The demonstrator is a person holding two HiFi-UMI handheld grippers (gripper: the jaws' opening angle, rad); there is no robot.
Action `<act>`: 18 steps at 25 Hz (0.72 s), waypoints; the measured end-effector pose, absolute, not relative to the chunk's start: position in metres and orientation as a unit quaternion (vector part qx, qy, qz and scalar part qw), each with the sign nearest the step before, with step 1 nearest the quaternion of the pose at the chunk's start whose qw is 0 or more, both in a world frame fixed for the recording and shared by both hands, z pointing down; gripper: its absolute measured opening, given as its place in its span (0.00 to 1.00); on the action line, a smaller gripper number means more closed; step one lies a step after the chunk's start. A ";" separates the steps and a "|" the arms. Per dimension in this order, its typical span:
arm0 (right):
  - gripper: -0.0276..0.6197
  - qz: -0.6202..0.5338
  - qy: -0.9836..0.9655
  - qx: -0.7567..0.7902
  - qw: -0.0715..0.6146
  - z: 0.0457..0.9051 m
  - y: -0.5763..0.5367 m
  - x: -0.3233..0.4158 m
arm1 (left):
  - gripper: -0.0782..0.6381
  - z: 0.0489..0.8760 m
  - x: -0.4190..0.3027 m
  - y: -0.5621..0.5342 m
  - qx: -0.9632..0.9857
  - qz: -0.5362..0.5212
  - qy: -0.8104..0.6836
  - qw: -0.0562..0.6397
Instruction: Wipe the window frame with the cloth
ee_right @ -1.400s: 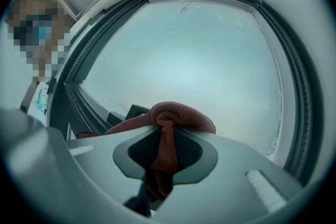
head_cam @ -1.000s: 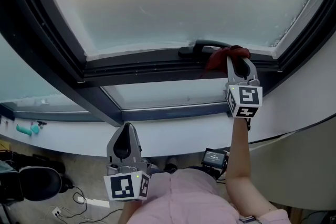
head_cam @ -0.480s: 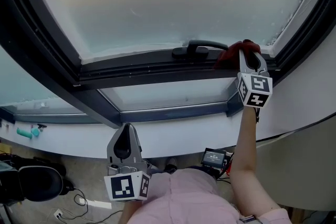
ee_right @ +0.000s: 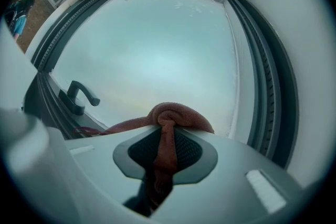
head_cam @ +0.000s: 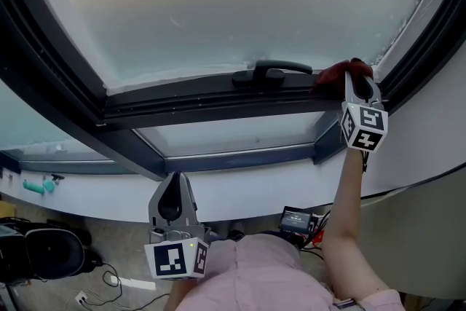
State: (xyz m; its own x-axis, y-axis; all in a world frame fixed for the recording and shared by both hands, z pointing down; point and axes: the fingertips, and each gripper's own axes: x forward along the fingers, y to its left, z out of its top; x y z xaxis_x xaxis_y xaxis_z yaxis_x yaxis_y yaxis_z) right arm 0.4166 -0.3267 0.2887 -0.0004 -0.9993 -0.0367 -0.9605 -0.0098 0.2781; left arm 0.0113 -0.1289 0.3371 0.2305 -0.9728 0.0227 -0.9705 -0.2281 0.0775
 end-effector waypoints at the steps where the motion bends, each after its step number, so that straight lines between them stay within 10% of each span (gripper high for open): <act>1: 0.15 -0.110 -0.693 0.707 0.087 0.289 -0.327 0.425 | 0.10 0.337 0.013 -0.131 0.784 -0.015 -0.619 0.038; 18: 0.15 -0.074 -0.624 0.775 0.072 0.293 -0.321 0.529 | 0.10 0.338 0.025 -0.152 0.790 -0.010 -0.611 0.042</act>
State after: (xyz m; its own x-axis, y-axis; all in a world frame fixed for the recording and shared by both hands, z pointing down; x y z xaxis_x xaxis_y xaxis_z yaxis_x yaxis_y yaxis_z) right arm 0.5289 -0.3209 0.2931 0.2114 -0.9771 -0.0258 -0.9557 -0.2122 0.2041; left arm 0.0248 -0.1520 0.3383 0.2532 -0.9667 0.0363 -0.9651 -0.2498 0.0783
